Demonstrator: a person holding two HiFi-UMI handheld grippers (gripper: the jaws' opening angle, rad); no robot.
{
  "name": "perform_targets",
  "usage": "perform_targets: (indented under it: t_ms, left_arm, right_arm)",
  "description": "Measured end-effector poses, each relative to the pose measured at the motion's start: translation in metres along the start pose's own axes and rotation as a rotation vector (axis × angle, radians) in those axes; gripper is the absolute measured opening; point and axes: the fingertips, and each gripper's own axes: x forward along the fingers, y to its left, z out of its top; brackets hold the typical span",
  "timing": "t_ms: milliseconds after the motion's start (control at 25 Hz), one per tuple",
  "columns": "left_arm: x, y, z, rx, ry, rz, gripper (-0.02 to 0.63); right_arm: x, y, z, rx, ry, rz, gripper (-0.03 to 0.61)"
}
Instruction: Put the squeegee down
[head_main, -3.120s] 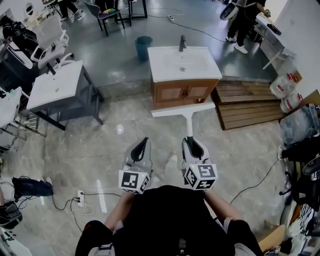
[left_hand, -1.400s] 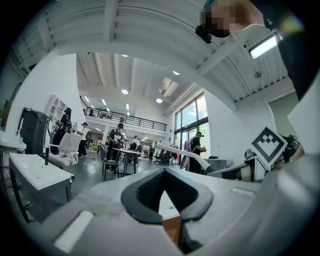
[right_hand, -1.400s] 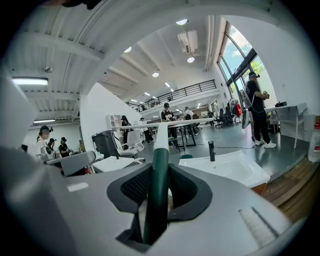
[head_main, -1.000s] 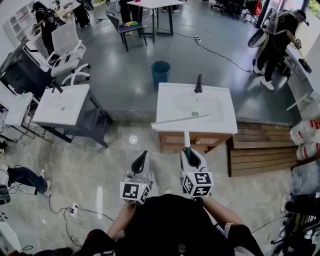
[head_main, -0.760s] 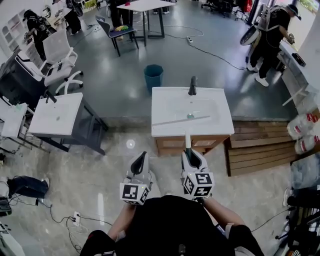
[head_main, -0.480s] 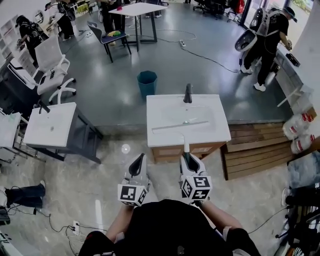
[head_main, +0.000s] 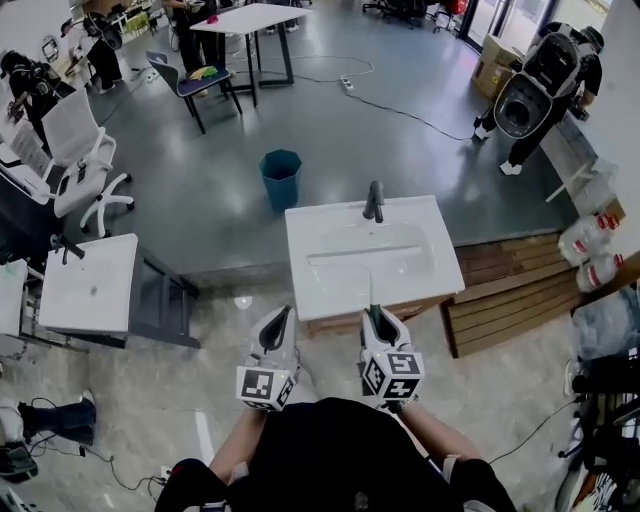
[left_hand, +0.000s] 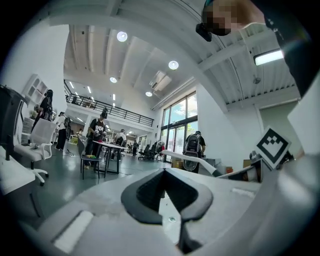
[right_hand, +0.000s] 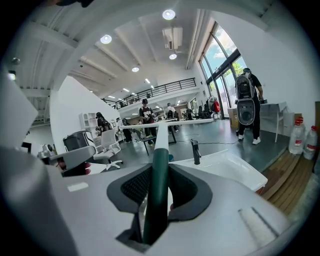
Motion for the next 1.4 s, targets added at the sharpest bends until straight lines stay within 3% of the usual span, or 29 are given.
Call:
perform_targets:
  t_ms: [600,880,1400]
  left_arm:
    - [0.097,0.104,0.022,0.03,-0.008,-0.175,0.002]
    - [0.13,0.146,0.023,0.024,-0.013,-0.199,0.002]
    - [0.162,0.163,-0.003,-0.037,0.041,-0.213,0.002]
  right_arm:
    - [0.104,0.008,0.046,0.053,-0.066,-0.192,0.098]
    - [0.14,0.008,0.056,0.086,-0.076,-0.252,0.098]
    - [0.2,0.001,0.038,0.101,0.004,-0.276,0.098]
